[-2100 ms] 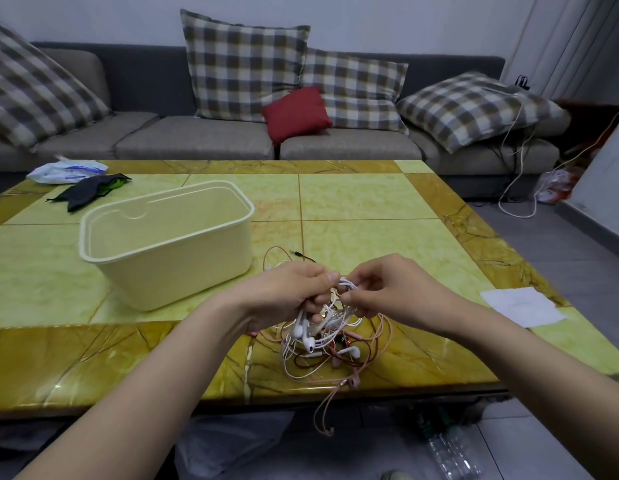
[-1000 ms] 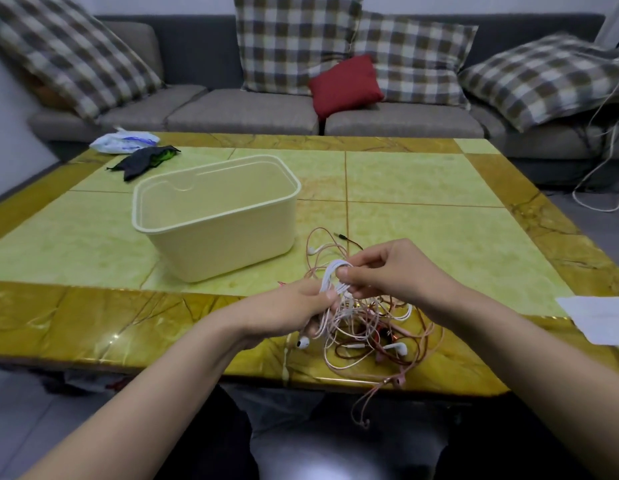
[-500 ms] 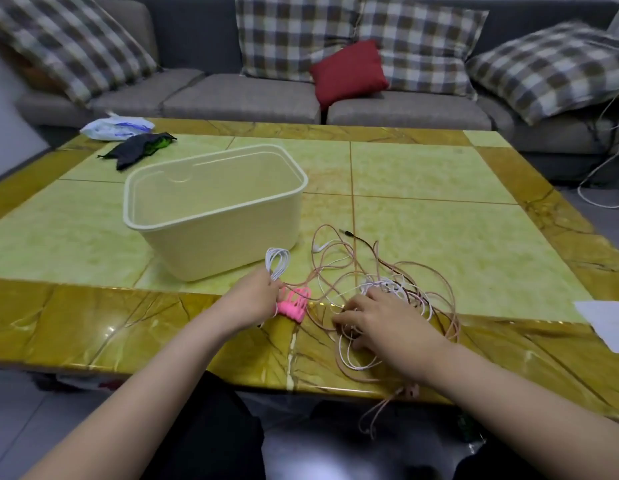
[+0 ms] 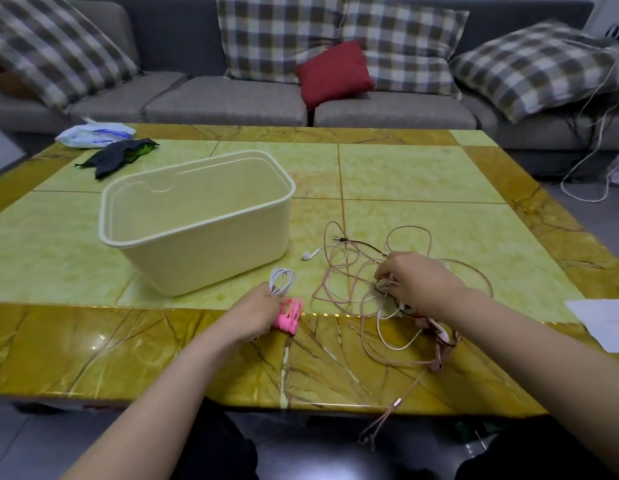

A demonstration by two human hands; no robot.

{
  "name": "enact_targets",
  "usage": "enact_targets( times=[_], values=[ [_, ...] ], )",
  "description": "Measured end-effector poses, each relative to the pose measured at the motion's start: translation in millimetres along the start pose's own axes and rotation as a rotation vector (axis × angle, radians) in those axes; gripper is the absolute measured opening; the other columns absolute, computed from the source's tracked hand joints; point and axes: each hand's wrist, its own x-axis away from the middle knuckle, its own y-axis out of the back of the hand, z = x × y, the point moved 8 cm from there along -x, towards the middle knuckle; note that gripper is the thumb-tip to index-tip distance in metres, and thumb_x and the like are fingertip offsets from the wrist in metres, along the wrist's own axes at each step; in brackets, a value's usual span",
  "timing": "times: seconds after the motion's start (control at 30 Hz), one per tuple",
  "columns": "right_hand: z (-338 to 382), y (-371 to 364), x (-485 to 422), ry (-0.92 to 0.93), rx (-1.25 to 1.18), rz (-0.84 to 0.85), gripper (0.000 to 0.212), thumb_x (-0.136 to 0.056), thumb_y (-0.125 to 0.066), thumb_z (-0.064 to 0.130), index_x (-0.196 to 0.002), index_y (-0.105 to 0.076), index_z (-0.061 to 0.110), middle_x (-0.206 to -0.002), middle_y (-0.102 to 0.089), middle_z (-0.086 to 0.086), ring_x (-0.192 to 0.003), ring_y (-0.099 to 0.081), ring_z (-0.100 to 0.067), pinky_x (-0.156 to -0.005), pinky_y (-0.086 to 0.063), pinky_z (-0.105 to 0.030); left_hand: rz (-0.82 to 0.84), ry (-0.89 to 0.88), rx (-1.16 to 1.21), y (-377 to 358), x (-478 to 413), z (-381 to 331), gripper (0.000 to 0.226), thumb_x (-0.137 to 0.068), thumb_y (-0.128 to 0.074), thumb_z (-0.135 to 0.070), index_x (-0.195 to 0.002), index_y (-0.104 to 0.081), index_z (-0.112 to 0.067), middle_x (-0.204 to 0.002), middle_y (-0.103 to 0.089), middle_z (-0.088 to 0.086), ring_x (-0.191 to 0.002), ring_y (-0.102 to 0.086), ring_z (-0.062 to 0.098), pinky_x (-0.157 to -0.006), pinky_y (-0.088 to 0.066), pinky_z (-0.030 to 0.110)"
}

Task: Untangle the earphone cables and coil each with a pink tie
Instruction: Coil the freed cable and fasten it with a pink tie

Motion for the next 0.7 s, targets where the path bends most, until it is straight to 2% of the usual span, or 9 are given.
enact_targets(
  times=[0.07, 0.13, 0.27, 0.33, 0.47, 0.53, 0.6, 0.67, 0.7],
  values=[
    [14.1, 2.3, 4.9, 0.032, -0.023, -0.001, 0.034, -0.090, -0.055, 0.027, -0.123, -0.057, 0.023, -0.123, -0.052, 0.001, -0.117, -0.048, -0.019, -0.087, -0.041, -0.029, 0.026, -0.019, -0.039, -2.4, -0.6, 0.6, 0.013, -0.074, -0.042, -0.011, -0.068, -0.054, -0.012, -0.063, -0.053, 0.001, -0.061, -0.043, 0.016, -0.059, -0.030, 0.026],
    [36.5, 4.8, 11.0, 0.102, -0.005, -0.028, 0.044, -0.086, -0.057, 0.030, -0.129, -0.051, 0.022, -0.127, -0.048, -0.001, -0.121, -0.041, -0.020, -0.095, -0.035, -0.029, 0.015, -0.024, -0.133, -2.8, -1.5, 2.4, 0.003, -0.072, -0.049, -0.017, -0.073, -0.050, -0.014, -0.065, -0.048, -0.003, -0.064, -0.043, 0.014, -0.061, -0.032, 0.028],
    [78.7, 22.8, 24.3, 0.155, -0.093, -0.236, 0.034, -0.088, -0.051, 0.023, -0.121, -0.050, 0.018, -0.121, -0.043, -0.004, -0.118, -0.037, -0.022, -0.096, -0.032, -0.030, 0.002, -0.054, -0.195, -1.3, -2.7, 6.2, 0.028, -0.083, -0.057, -0.002, -0.071, -0.038, -0.019, -0.066, -0.037, -0.005, -0.060, -0.035, 0.011, -0.058, -0.029, 0.028],
    [91.6, 22.1, 27.2, 0.148, -0.067, -0.262, 0.029, -0.093, -0.047, 0.023, -0.120, -0.048, 0.015, -0.121, -0.040, -0.007, -0.115, -0.038, -0.025, -0.093, -0.036, -0.033, -0.017, -0.071, -0.197, 0.3, -2.5, 5.9, 0.025, -0.083, -0.058, -0.002, -0.072, -0.039, -0.014, -0.065, -0.035, -0.004, -0.059, -0.032, 0.013, -0.061, -0.028, 0.030],
    [99.6, 6.6, 20.0, 0.094, 0.083, -0.211, 0.026, -0.092, -0.051, 0.018, -0.116, -0.051, 0.010, -0.120, -0.048, -0.010, -0.106, -0.049, -0.029, -0.080, -0.044, -0.035, -0.128, -0.071, -0.186, 3.2, -5.2, 7.8, 0.008, -0.083, -0.057, -0.002, -0.083, -0.052, -0.008, -0.065, -0.040, -0.001, -0.067, -0.041, 0.025, -0.065, -0.032, 0.031],
    [103.9, 13.6, 21.8, 0.156, 0.140, -0.361, 0.018, -0.070, -0.064, 0.008, -0.087, -0.063, 0.010, -0.088, -0.062, -0.009, -0.079, -0.058, -0.028, -0.061, -0.045, -0.032, -0.164, -0.070, -0.195, 2.6, -5.4, 6.7, 0.008, -0.084, -0.057, -0.005, -0.082, -0.051, -0.009, -0.073, -0.049, 0.009, -0.082, -0.051, 0.038, -0.068, -0.035, 0.032],
    [105.4, 22.0, 29.9, 0.216, 0.137, -0.499, 0.013, -0.061, -0.055, 0.007, -0.071, -0.061, 0.013, -0.071, -0.058, -0.006, -0.067, -0.055, -0.027, -0.055, -0.041, -0.031, -0.167, -0.068, -0.221, 0.6, -5.9, 4.5, 0.012, -0.085, -0.056, -0.007, -0.079, -0.049, -0.014, -0.085, -0.057, 0.019, -0.096, -0.055, 0.039, -0.069, -0.036, 0.032],
    [108.0, 16.8, 34.3, 0.270, 0.018, -0.509, 0.017, -0.060, -0.060, 0.002, -0.074, -0.060, 0.012, -0.076, -0.056, -0.008, -0.069, -0.056, -0.029, -0.056, -0.044, -0.033, -0.171, -0.050, -0.251, 0.4, -4.5, 2.4, 0.008, -0.085, -0.059, -0.010, -0.093, -0.060, -0.013, -0.099, -0.062, 0.020, -0.101, -0.056, 0.036, -0.073, -0.039, 0.032],
    [107.9, 15.5, 33.6, 0.274, -0.060, -0.482, 0.021, -0.060, -0.064, 0.000, -0.078, -0.061, 0.010, -0.080, -0.057, -0.009, -0.072, -0.057, -0.030, -0.056, -0.046, -0.033, -0.175, -0.047, -0.258, 0.3, -5.1, 0.3, 0.016, -0.085, -0.061, -0.012, -0.101, -0.063, -0.012, -0.103, -0.063, 0.019, -0.102, -0.056, 0.034, -0.076, -0.040, 0.031]
  ],
)
